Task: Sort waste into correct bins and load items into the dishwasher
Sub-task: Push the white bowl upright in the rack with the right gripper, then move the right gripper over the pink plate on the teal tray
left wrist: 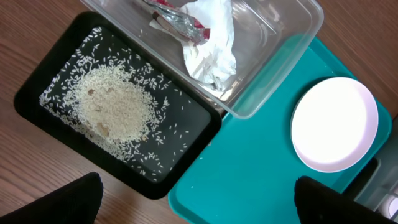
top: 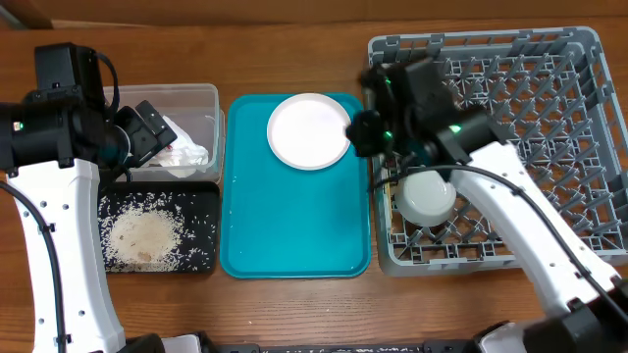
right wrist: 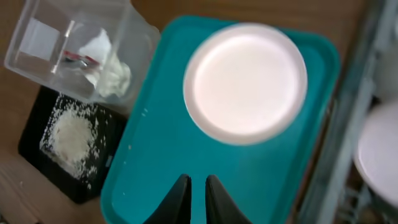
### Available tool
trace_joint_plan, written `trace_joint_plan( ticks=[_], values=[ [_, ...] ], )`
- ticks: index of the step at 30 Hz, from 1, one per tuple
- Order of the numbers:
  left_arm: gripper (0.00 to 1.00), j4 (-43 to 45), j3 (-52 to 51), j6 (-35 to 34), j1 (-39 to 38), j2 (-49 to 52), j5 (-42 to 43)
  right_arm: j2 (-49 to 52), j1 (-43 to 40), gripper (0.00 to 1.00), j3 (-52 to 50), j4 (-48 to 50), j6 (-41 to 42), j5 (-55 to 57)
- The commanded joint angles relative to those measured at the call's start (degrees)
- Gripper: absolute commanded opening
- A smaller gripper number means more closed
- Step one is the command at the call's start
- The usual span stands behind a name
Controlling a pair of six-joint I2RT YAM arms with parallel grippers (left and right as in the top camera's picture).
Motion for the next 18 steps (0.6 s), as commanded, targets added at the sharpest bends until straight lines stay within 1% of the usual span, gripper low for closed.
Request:
trace_joint_plan(
  ticks=[1, 2, 3, 8, 10, 11, 12, 14, 18],
  values=[
    [1.0, 0.1, 0.9, -0.2, 0.3, 0.2, -0.6, 4.6, 4.6, 0.14, 2.6, 4.9, -1.6, 8.0],
    [1.0, 0.0, 0.9, -0.2, 0.3, 0.2, -0.6, 5.8, 5.6, 0.17, 2.6, 6.4, -1.6, 9.8],
    [1.0, 0.1, 0.9, -0.2, 0.3, 0.2, -0.6, 7.3, 6.4, 0.23, 2.6, 7.8, -1.6, 11.0],
    [1.0, 0.0, 0.9, -0.2, 0.3, 0.2, -0.6, 15.1, 9.3, 0.34, 2.6, 13.0, -1.6, 11.6],
    [1.0, 0.1, 0.9, -0.2, 0.3, 0.2, -0.6, 18.3, 9.8, 0.41, 2.6, 15.0, -1.6, 11.7],
    [1.0, 0.1, 0.9, -0.2, 0.3, 0.2, -0.6, 20.8, 9.9, 0.55, 2.6, 16.4, -1.6, 11.7],
    [1.0, 0.1, 0.9, -0.2, 0.3, 0.2, -0.6, 22.2, 9.9, 0.59, 2.6, 17.1, -1.6, 11.7],
    [1.0, 0.1, 0.9, -0.2, 0.3, 0.2, -0.6, 24.4, 9.9, 0.63, 2.6, 18.0, -1.6, 11.6],
    [1.0, 0.0, 0.9, -0.2, 0.3, 0.2, -0.6, 27.3, 9.9, 0.64, 2.6, 18.3, -1.5, 11.3]
  ],
)
